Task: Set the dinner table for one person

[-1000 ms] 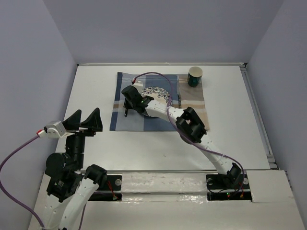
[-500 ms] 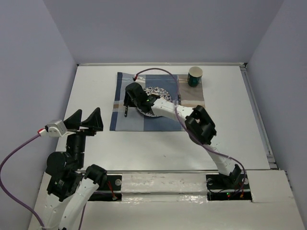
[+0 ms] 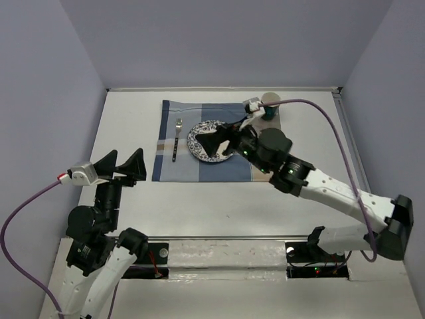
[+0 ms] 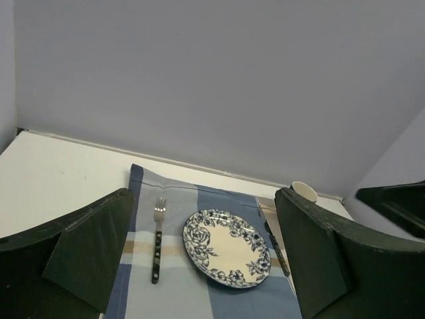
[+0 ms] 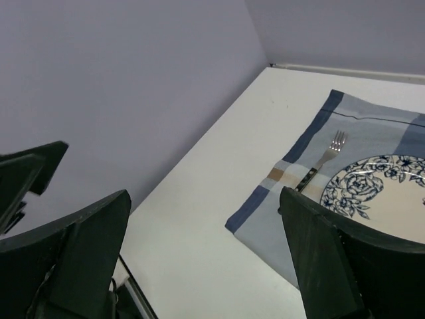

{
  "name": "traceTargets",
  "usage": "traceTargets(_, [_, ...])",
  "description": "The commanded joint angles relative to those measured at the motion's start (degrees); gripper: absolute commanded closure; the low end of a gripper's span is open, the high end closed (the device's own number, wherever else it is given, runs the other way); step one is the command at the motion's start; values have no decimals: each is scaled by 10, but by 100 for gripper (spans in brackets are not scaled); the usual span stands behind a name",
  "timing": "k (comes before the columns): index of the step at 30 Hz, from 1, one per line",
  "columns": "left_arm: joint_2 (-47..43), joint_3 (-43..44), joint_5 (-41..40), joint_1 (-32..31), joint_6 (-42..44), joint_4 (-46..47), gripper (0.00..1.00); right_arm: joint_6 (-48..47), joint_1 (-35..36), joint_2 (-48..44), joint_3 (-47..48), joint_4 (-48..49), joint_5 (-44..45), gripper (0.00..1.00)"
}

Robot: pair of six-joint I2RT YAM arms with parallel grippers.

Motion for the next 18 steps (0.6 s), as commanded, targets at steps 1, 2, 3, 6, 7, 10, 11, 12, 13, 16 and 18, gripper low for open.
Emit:
traceTargets(1, [36, 14, 39, 1, 2, 24, 1, -52, -2, -139, -109, 41, -35, 0])
traceTargets(2, [42, 16, 46, 1, -2, 25, 1, -62, -2, -161, -120, 30, -34, 0])
traceTargets(3, [49, 17, 52, 1, -4, 27, 1, -64, -2, -180, -126, 14, -26, 0])
traceTargets(6, [79, 30, 68, 1, -10, 27, 1, -65, -2, -253, -143, -59, 2, 0])
traceTargets(7, [90, 32, 72, 1, -11, 27, 1, -65, -2, -272, -148, -74, 25, 0])
traceTargets(10, [99, 46, 82, 1, -11, 31, 1, -84, -2, -354, -172, -108, 57, 0])
traceTargets(11, [99, 53, 84, 1, -10, 32, 1, -89, -2, -375, -177, -131, 64, 0])
traceTargets(12, [99, 56, 87, 1, -9, 33, 1, -98, -2, -394, -187, -134, 71, 0])
traceTargets(13, [100, 59, 89, 1, -8, 35, 1, -104, -2, -430, -192, -136, 88, 0])
traceTargets(16, [109, 69, 103, 1, -10, 41, 1, -119, -2, -474, -207, -143, 113, 0])
traceTargets(18, [115, 68, 113, 1, -13, 44, 1, -120, -2, -484, -209, -153, 119, 0])
